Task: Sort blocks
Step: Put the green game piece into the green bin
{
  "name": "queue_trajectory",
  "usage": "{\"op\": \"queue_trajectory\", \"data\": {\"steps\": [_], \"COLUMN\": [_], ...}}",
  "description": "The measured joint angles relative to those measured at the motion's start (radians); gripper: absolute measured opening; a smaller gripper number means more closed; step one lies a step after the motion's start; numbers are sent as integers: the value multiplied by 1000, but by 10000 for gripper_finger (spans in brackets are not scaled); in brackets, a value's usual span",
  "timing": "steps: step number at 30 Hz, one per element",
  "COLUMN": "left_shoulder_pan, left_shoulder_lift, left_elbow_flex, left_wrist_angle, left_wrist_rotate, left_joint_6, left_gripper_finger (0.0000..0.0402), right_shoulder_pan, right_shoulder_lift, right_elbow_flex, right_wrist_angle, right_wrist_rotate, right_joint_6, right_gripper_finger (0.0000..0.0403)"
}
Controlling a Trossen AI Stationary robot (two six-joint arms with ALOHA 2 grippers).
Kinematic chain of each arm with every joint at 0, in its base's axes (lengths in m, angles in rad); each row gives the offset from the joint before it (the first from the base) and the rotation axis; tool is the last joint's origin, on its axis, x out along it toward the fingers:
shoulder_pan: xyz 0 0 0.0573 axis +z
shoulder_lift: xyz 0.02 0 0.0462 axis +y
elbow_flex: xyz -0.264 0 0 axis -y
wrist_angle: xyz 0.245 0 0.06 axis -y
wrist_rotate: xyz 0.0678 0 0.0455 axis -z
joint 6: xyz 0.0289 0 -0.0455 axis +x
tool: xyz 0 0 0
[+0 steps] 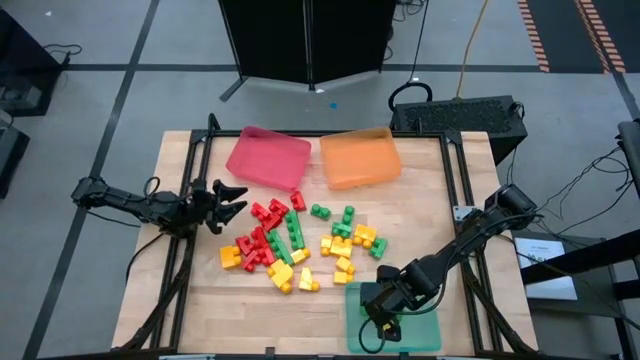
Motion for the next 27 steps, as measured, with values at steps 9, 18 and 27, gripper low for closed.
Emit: {"op": "queue_trajectory", "data": {"steps": [9,18,27], "left_shoulder_pan": [0,0,0], "left_shoulder_lift": [0,0,0], "left_elbow_flex": [0,0,0], "left_wrist_angle": [56,29,-39], "left_wrist_rotate": [1,2,4], "left_joint_6": [-2,-1,-42], "left_gripper_finger": [292,292,292], "right_shoulder_pan": [-69,-222,-305], "right_shoulder_lift": [-77,-127,-136], "right_elbow_flex": [122,143,-90], "right_wrist_angle": [-169,-604,-296], "right_wrist_rotate": [149,364,153], "right_joint_6": [-34,-287,-385], "right_gripper_finger": [298,297,297]}}
